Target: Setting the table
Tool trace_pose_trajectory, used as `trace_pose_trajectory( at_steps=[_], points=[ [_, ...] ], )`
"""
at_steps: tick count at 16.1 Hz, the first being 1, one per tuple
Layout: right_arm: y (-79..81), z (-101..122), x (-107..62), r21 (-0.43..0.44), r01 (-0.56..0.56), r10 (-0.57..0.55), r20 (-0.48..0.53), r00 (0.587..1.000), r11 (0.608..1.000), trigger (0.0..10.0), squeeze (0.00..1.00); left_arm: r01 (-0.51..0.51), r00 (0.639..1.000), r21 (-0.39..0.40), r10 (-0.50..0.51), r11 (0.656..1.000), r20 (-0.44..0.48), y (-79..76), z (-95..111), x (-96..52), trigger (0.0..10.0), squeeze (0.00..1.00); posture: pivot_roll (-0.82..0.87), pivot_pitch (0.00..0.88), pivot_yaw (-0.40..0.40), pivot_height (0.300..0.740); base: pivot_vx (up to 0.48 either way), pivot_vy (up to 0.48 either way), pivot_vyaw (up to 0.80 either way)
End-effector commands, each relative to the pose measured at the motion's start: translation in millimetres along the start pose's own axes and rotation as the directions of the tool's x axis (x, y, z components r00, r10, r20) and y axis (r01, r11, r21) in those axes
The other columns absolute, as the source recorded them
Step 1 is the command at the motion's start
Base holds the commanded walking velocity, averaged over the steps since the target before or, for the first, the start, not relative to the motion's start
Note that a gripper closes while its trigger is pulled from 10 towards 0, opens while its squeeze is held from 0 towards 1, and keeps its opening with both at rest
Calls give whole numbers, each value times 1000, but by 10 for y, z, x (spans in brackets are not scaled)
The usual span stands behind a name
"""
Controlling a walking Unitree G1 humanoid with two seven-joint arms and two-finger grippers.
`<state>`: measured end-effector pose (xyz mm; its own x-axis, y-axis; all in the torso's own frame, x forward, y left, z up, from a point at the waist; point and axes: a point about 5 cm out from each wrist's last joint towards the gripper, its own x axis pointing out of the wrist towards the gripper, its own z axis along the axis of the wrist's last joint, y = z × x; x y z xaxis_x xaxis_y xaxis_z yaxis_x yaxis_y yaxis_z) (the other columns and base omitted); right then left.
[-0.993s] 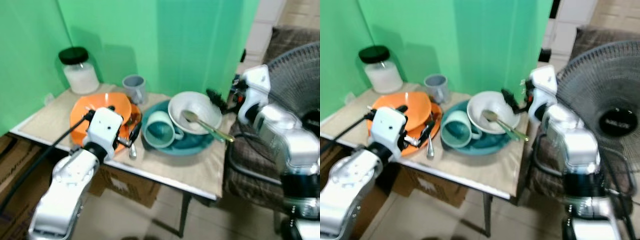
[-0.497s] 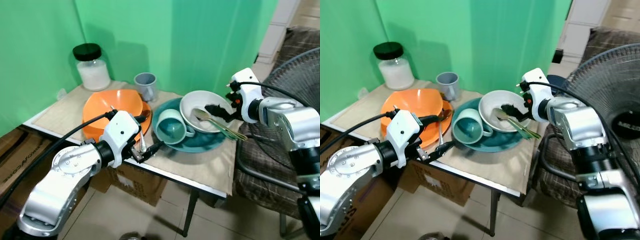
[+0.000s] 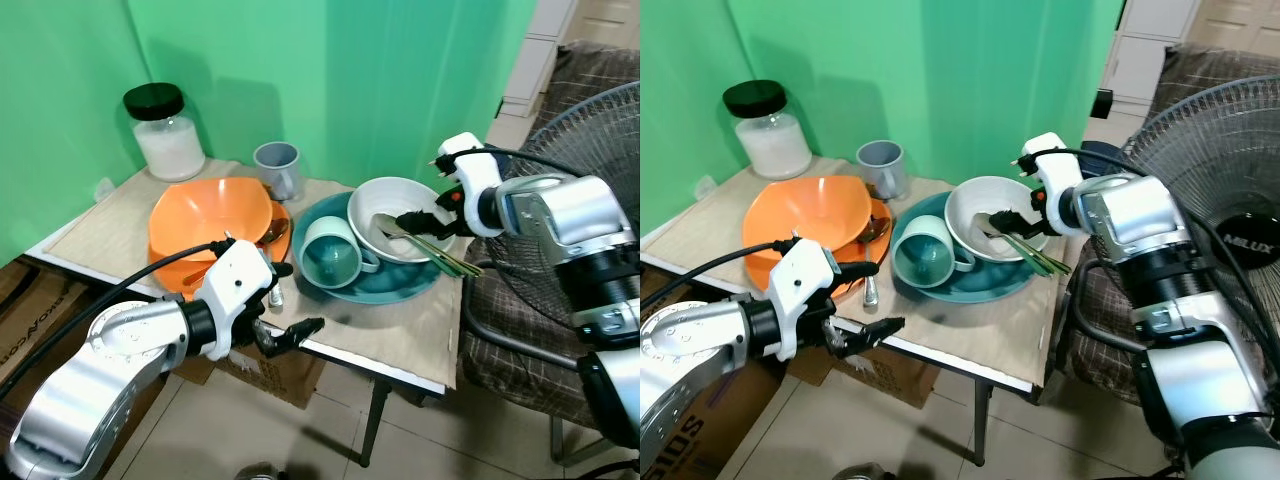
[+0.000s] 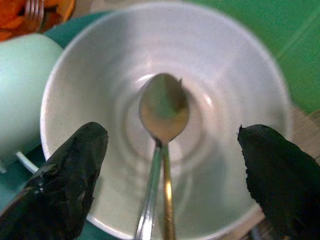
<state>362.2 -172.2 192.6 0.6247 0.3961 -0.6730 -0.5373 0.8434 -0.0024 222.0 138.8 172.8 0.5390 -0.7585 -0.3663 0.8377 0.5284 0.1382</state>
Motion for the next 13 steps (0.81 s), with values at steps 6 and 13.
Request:
trace_pose_trajectory(
  at_steps=[6, 13],
  points=[
    [25, 31, 126, 66, 11, -9, -28, 1000, 998, 10000, 0, -1, 1000, 0, 1, 1000, -23, -20, -20, -2, 10000, 0, 45, 0, 15, 740, 0, 0, 0],
    [-8, 101, 201, 70, 54, -52, -33, 998, 996, 10000, 0, -1, 999, 1, 1, 1000, -36, -17, -49, 41, 10000, 0, 29, 0, 7, 740, 0, 0, 0]
  ],
)
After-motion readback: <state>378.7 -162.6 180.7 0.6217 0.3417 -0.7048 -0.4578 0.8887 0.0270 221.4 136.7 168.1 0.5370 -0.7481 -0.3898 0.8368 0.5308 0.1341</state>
